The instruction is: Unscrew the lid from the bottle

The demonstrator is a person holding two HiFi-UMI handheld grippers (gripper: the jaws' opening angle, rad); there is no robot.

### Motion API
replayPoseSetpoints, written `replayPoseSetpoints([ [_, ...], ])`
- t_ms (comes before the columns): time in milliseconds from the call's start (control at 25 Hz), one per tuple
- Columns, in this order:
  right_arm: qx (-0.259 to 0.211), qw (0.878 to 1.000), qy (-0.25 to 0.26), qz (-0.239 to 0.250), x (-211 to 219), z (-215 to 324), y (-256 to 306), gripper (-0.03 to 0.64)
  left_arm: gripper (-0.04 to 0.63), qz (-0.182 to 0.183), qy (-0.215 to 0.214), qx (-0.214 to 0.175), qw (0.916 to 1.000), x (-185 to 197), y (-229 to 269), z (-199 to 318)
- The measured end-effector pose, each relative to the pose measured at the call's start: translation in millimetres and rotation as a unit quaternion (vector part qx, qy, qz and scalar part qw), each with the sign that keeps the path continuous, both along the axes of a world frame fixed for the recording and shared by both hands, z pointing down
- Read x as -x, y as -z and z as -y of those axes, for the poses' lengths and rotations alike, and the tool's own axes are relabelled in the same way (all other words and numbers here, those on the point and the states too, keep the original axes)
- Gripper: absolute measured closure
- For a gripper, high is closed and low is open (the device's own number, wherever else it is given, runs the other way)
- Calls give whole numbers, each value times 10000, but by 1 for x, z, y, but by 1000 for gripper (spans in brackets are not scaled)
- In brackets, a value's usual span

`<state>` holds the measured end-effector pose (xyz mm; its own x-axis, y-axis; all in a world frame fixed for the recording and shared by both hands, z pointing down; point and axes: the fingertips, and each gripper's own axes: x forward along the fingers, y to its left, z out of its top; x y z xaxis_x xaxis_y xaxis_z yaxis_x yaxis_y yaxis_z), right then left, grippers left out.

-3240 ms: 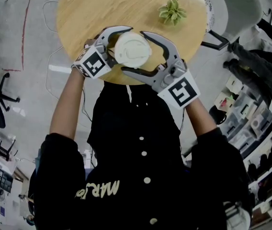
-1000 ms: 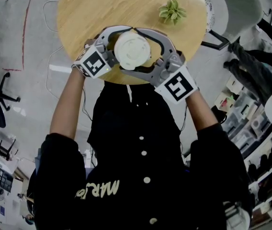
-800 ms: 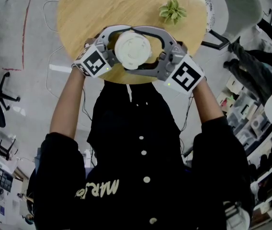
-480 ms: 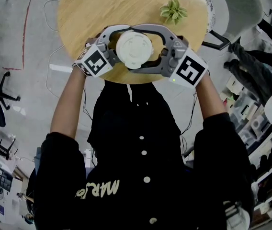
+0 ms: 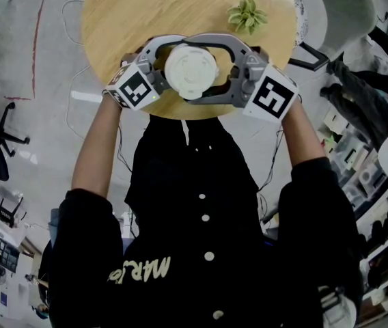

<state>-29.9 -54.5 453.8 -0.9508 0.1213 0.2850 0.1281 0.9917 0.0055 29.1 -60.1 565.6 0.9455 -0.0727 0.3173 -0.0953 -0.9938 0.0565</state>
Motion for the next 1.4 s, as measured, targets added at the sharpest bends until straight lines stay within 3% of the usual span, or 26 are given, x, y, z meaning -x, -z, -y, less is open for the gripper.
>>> replayPoseSetpoints([
  [560, 242, 9991, 239, 269, 2, 2, 29, 160, 222, 63, -134, -7, 9999, 4, -1, -1],
  [920, 225, 9971, -546, 477, -7, 8, 93, 158, 219, 382, 234, 119, 9989, 17, 13, -3],
  [1200, 7, 9930, -1103, 431, -26, -1, 161, 160, 221, 591, 811, 28, 9949, 49, 67, -8],
  [1400, 17, 9833, -1780, 373, -48, -3, 194, 158, 221, 593, 1248, -55, 9904, 73, 114, -18],
])
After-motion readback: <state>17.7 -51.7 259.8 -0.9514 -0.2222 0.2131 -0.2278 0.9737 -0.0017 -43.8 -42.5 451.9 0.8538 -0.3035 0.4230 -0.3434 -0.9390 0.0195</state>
